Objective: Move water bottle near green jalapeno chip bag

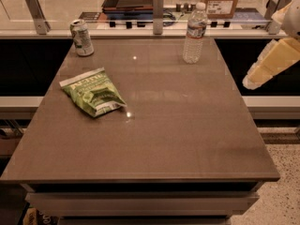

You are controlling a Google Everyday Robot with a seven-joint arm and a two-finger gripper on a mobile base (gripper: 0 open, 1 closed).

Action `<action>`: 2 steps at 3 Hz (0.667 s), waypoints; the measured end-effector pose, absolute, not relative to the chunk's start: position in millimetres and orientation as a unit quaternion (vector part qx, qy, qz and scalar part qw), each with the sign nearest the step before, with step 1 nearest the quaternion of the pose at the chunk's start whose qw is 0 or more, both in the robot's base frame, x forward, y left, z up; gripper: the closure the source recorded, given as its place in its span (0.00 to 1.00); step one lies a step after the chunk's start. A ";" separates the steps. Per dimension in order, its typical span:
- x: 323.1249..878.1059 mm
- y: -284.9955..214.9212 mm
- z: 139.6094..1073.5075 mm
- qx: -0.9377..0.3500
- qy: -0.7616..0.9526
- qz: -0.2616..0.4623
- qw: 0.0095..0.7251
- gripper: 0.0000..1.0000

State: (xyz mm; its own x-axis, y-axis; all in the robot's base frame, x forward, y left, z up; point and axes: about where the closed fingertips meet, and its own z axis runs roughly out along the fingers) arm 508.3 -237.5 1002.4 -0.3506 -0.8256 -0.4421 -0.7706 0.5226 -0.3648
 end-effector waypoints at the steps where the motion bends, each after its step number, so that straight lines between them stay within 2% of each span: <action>1: 538.8 -241.7 1006.8 -0.453 0.822 -0.046 0.342 0.00; 2: 570.1 -241.5 1006.5 -0.418 0.818 -0.032 0.394 0.00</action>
Offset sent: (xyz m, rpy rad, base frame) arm 0.0994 -0.0084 0.0090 0.2784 -0.2603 -0.1452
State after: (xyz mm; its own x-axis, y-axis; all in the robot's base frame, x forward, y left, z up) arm 570.1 -241.5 1006.5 -0.3399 -0.7087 -0.6182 -0.6583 0.6488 -0.3818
